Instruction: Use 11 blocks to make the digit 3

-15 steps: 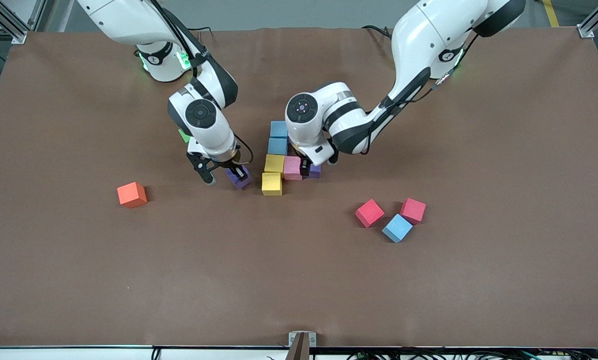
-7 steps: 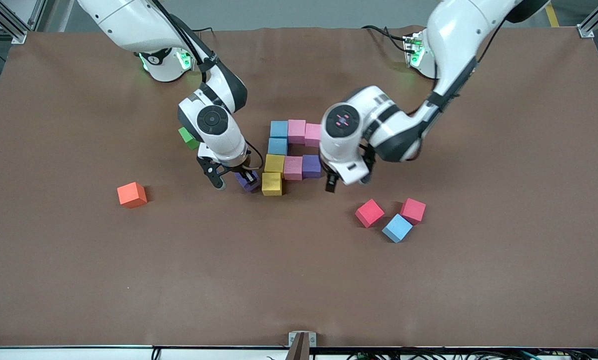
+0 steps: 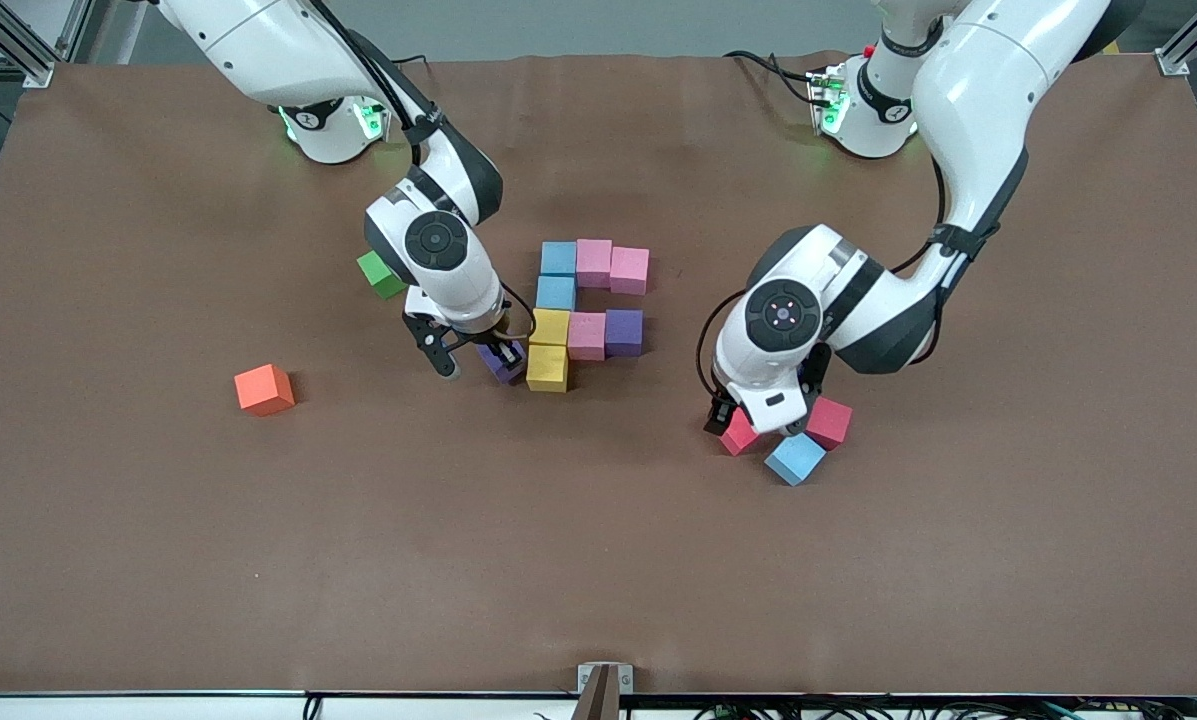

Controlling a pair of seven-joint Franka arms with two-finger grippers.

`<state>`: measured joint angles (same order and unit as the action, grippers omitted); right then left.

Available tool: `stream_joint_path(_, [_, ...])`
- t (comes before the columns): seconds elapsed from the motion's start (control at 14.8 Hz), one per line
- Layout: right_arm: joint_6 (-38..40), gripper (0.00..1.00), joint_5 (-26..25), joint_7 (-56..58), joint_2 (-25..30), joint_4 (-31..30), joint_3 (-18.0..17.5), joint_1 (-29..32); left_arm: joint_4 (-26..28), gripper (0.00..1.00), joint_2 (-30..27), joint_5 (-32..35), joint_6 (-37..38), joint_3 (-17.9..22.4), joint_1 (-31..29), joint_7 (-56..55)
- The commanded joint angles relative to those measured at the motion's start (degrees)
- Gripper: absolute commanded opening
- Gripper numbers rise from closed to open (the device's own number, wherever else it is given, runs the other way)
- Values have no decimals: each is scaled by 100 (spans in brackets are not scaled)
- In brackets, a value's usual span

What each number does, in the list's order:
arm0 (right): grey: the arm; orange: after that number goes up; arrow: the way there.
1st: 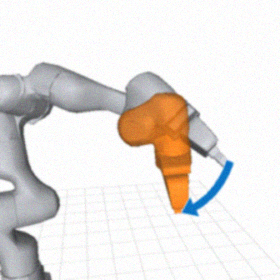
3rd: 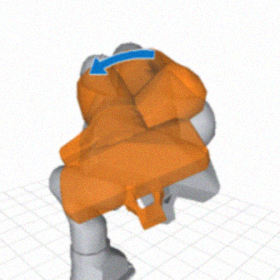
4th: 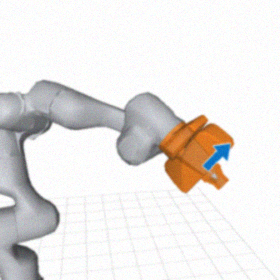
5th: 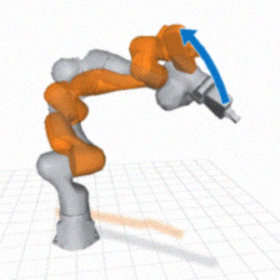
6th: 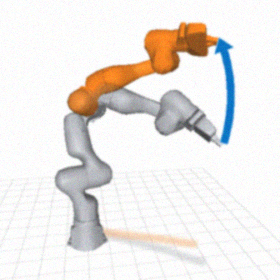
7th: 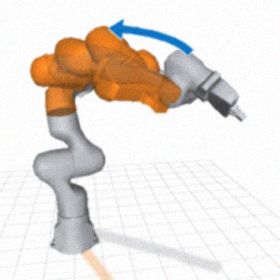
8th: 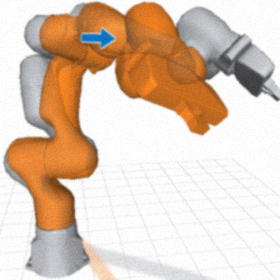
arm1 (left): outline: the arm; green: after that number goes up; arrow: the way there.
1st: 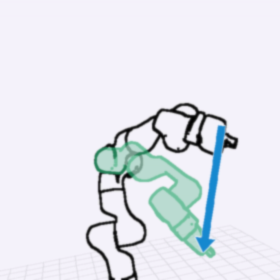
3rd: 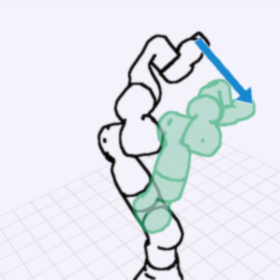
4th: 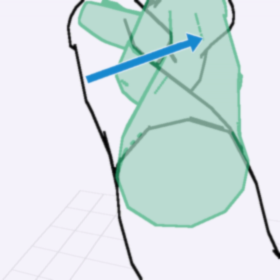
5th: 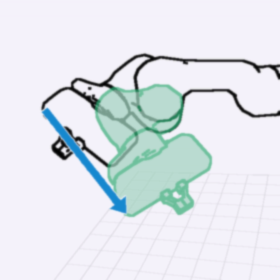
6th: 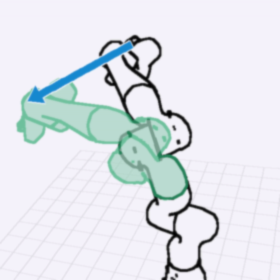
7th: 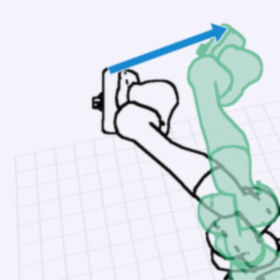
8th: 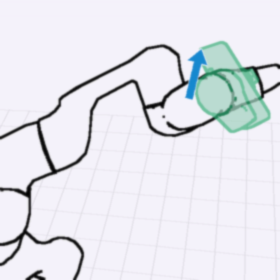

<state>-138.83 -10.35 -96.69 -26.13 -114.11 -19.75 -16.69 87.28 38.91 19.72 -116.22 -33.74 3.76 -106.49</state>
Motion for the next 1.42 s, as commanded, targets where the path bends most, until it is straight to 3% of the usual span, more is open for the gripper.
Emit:
stream_joint_path(0.0, [207, 0, -107, -35, -50, 90, -20, 8, -186, 100, 151, -30, -250, 131, 142, 313])
stream_joint_path(0.41, [839, 0, -116, 720, 125, 274, -20, 148, 165, 100, 301, 470, -489, 131, 55, 935])
stream_joint_path(0.61, [1594, 0, -99, 1264, 135, 923, -28, 210, 236, 100, 301, 524, -550, 175, 2, 1857])
stream_joint_path(0.81, [1746, 0, -55, 1819, 91, 1477, -37, 149, 236, 100, 354, 541, -568, 281, -25, 2473])
stream_joint_path(1.08, [1711, 0, -46, 2705, -575, 2303, -55, -132, 280, 100, 450, 550, -953, 474, -16, 2818])
stream_joint_path(1.35, [1702, 0, -63, 4601, -1147, 3016, -55, -273, 429, 100, 521, 550, -1122, 571, 11, 2818])
